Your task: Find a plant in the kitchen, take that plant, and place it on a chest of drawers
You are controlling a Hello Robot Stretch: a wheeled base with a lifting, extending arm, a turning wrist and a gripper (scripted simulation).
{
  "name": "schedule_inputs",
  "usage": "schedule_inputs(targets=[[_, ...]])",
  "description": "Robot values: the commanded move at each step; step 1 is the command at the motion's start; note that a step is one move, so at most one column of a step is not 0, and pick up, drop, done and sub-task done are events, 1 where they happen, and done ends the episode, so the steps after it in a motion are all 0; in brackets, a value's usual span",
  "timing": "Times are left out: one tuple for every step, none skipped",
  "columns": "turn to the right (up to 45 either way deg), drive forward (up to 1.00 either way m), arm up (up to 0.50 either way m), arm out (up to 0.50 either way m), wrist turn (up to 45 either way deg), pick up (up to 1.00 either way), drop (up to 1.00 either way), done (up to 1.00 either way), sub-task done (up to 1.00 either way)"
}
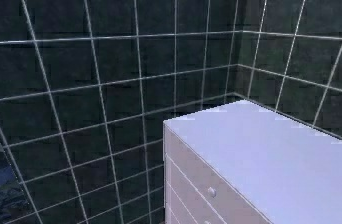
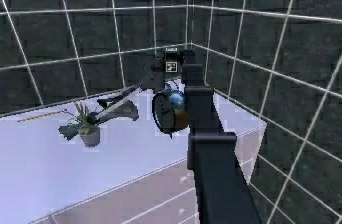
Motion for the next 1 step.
schedule_inputs(targets=[[0.0,0.00,0.00,-0.08,0.0,0.00,0.00,0.00,0.00]])
